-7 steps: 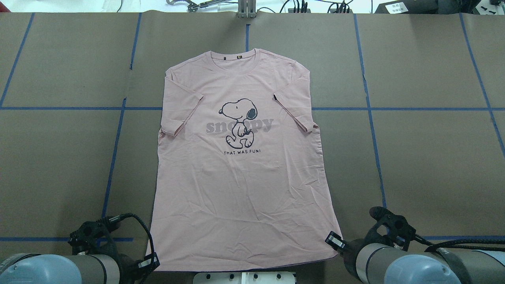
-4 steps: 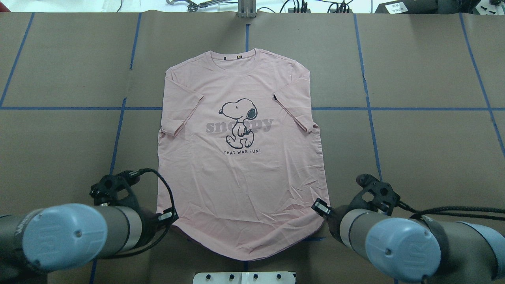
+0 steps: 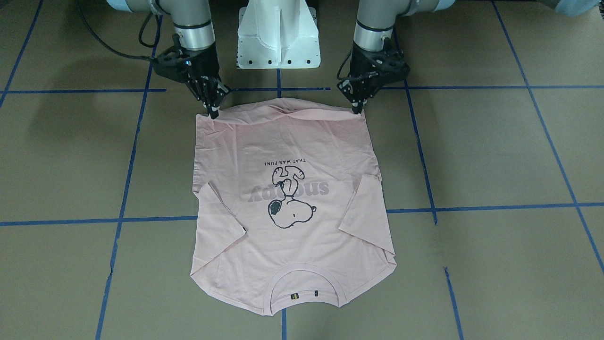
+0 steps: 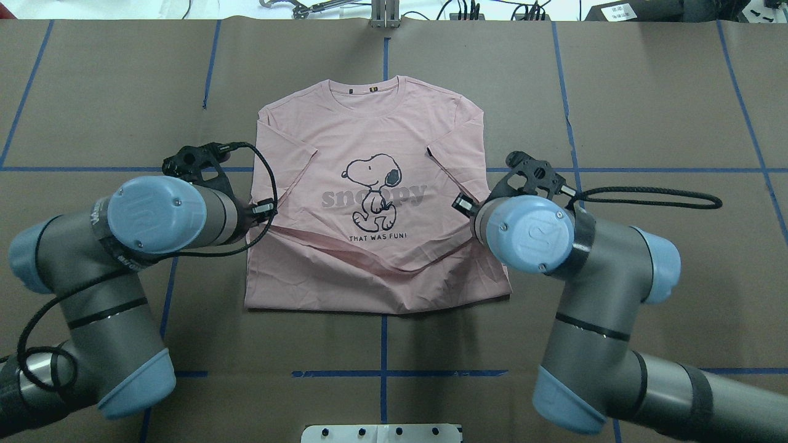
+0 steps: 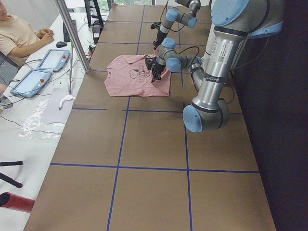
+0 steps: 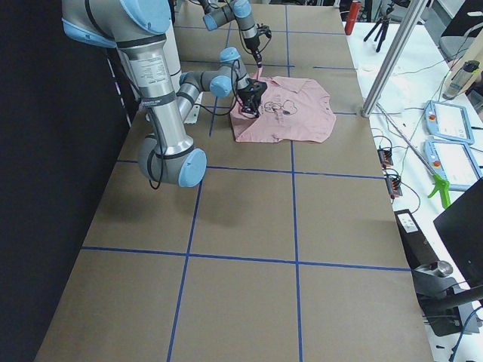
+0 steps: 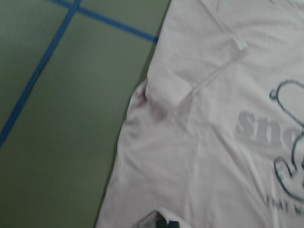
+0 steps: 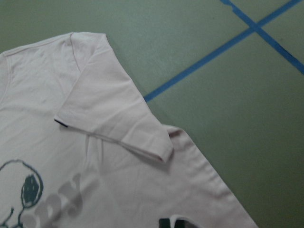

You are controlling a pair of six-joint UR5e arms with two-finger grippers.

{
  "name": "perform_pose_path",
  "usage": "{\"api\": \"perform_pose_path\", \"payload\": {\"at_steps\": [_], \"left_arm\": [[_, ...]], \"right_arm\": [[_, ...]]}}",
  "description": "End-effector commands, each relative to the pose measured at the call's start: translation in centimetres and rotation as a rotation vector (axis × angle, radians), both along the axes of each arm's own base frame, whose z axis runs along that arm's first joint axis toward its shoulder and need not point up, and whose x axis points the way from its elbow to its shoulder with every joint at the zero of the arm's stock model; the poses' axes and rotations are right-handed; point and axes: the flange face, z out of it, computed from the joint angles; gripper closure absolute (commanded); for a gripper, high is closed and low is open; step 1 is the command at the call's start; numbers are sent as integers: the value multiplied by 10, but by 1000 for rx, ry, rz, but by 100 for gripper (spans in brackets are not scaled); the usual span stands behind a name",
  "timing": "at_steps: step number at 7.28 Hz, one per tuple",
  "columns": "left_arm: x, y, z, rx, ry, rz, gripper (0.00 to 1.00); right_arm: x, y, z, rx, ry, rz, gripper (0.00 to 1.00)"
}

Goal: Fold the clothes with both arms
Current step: 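Lift the hem with both grippers and fold it up onto the collar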

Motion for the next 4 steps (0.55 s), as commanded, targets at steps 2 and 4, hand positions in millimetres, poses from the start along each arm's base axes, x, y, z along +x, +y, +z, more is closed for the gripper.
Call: {"api": "perform_pose_path", "payload": {"at_steps": [2,4], "left_arm": [[4,-111,35,64,-19,-88,100],[8,-151,36,125,-37,-130,100]], "right_arm": [[-13,-156,27,-13,34,30,100],[-10,-210,13,-47,41,43,100]]}}
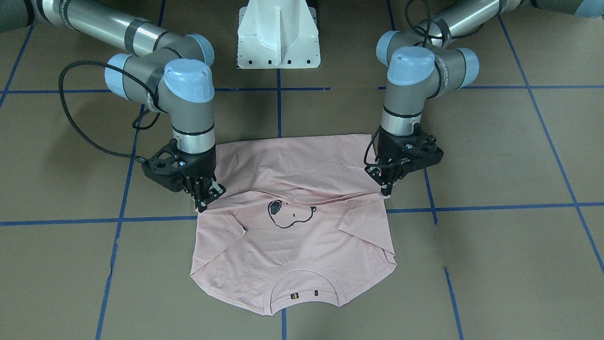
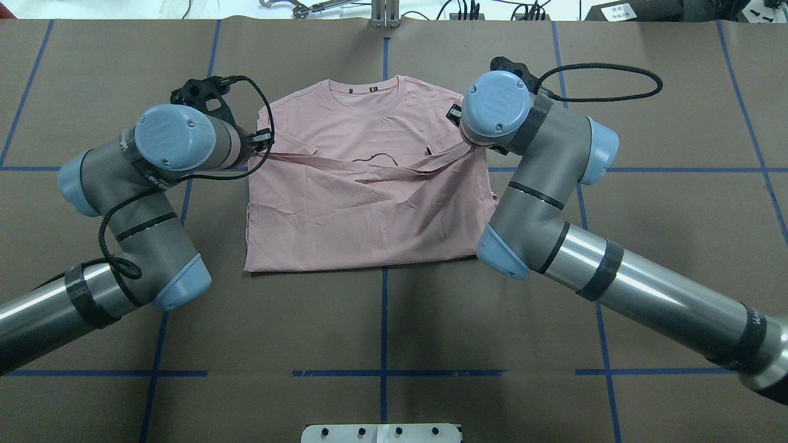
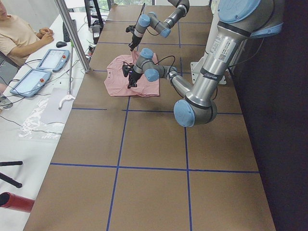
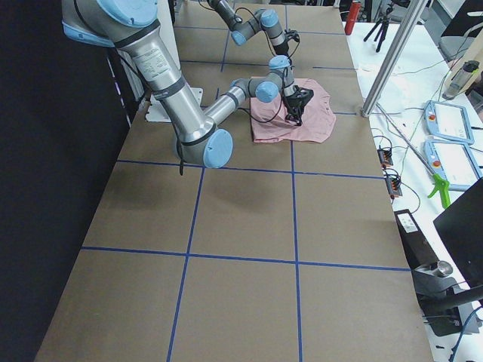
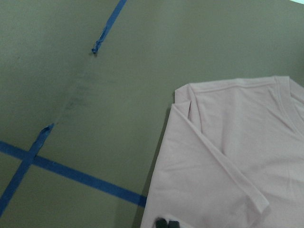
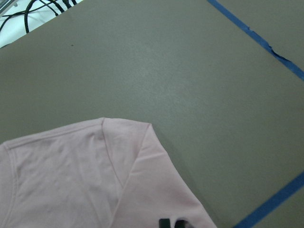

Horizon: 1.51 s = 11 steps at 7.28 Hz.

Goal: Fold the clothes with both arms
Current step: 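Lift the hem with both grippers and fold it up onto the collar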

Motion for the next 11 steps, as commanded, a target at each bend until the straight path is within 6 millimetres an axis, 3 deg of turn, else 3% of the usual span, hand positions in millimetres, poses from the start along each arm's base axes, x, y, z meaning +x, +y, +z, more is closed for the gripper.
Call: {"api": "perform_pose_path", "payload": {"at_steps": [1,3,5,8,9,11], "left_arm": [[-3,-36,11,54,-59,-32,100],[3,-53,36,81,-52,-41,100],[10,-61,35,83,-60,-39,100],[18,-69,46,92,-60,-47,100],[18,-70,51,93,-61,-49,100],[19,-70,49,94,-56,-46,92]], "right_arm": [[13,-48,2,-11,10,-3,100],[3,-70,2,-35,39,2,100],[-7,-80,25,-38,53,-6,100],[-12,-90,40,-39,64,-9,100],[-15,-89,33,-33,59,-12,100],[-16,-90,29,-30,56,-12,78]]}}
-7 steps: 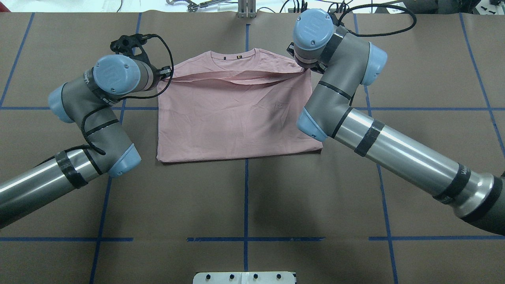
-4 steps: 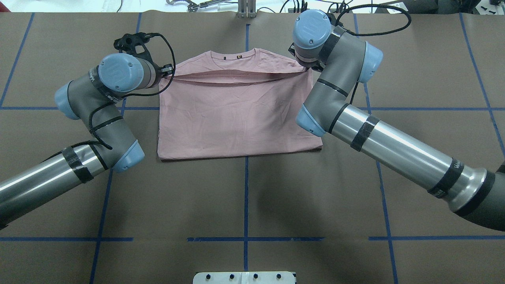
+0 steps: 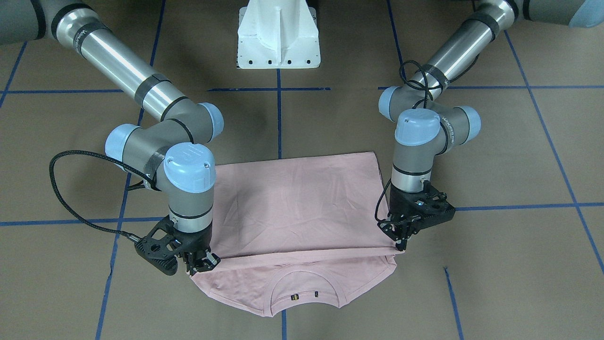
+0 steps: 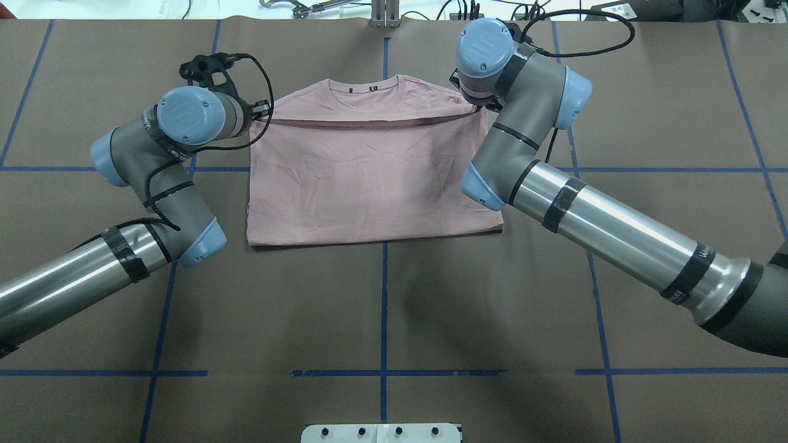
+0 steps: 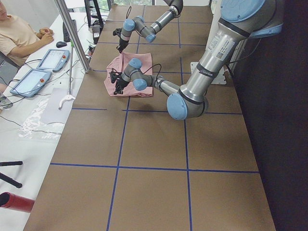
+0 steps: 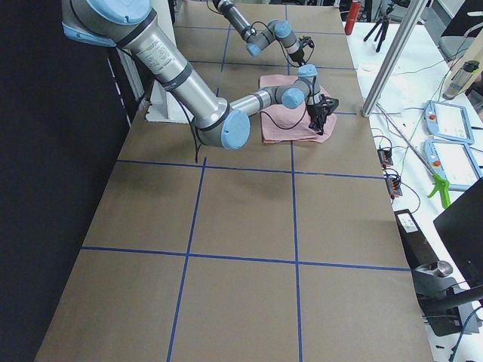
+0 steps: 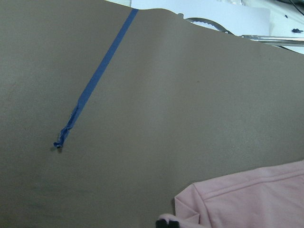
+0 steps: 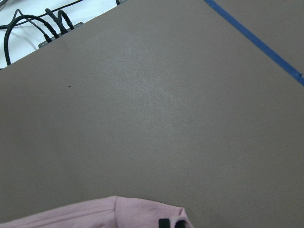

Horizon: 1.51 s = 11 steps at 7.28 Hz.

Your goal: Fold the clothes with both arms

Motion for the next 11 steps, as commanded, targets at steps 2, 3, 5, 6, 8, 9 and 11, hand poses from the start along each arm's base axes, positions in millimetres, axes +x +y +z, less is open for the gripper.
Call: {"api": "perform_pose_path", "payload": {"at_steps": [2,3,5,6,8,9,11], "left_arm": [[0,1,2,-2,4,3,75],[-2,3,-1,23,32,4,66],[-20,-4,-10,75,112,2,60],[-22,-1,-9,74,157,39,58],[-26,0,-4,82,165,40,58],[-26,0,-5,89,172,40,58],[-24,2,-8,89,181,39,58]], "right_arm": [[-4,-4,-8,9,3,7,39],[-2,-7,-10,10,2,14,34],[29,-9,-44,29,-85,39,34],[43,20,-11,-15,-132,6,33],[39,121,0,-47,-234,-17,30],[38,162,2,-66,-267,-23,25],[44,216,12,-132,-222,-38,23]]}}
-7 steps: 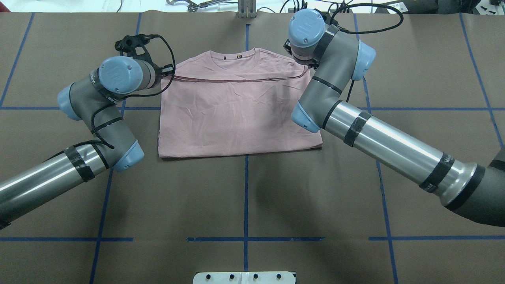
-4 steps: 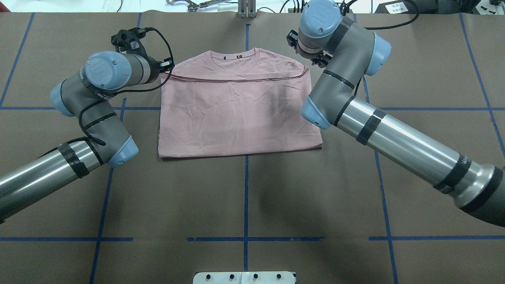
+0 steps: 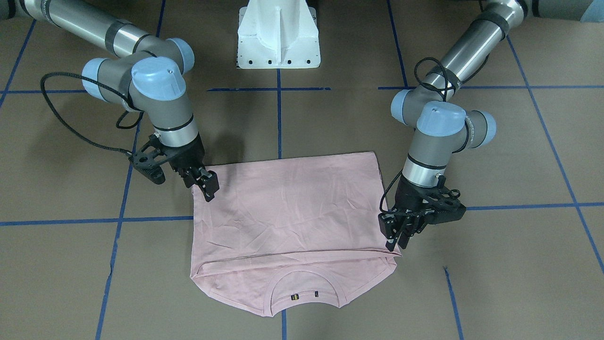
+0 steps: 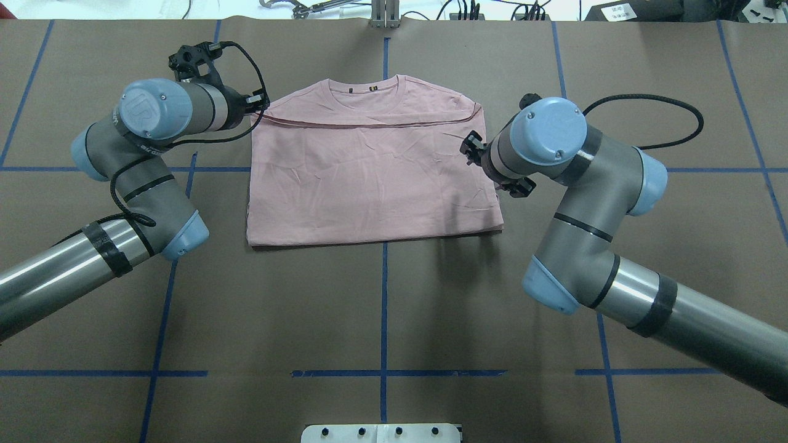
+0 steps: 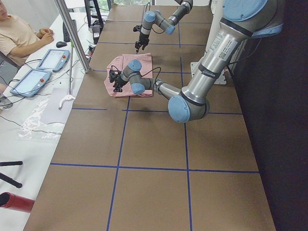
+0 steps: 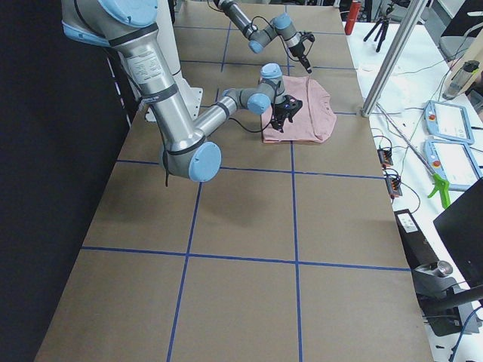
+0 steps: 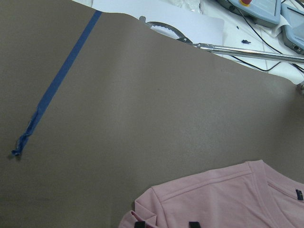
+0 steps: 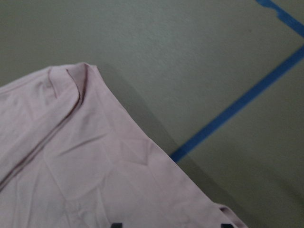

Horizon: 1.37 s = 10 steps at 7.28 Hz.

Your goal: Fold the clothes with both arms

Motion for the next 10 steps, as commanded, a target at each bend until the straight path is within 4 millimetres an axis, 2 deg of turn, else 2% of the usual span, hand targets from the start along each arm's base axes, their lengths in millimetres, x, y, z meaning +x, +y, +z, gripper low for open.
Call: {"api": "perform_pose_path", "payload": {"at_steps": [1,2,4,5,8,9,10], "left_arm": [[1,1,-3,2,8,1,58],[2,1,-3,2,6,1,58],[4,2,-7,5,11,4,58],[3,1,-6,4,10,2,58],[2,2,-5,6,7,2,58],[2,2,-4,5,5,4,58],[2,2,-4,5,5,3,58]], "right_arm": [[-9,46,22,-41,41,-44,23],[-17,48,31,-51,55,-52,22],[-19,48,32,-53,60,-52,23],[-19,45,32,-47,63,-44,32],[-24,40,42,-47,89,-30,35],[-24,40,41,-55,84,-21,54],[-24,41,38,-78,66,7,85]]}}
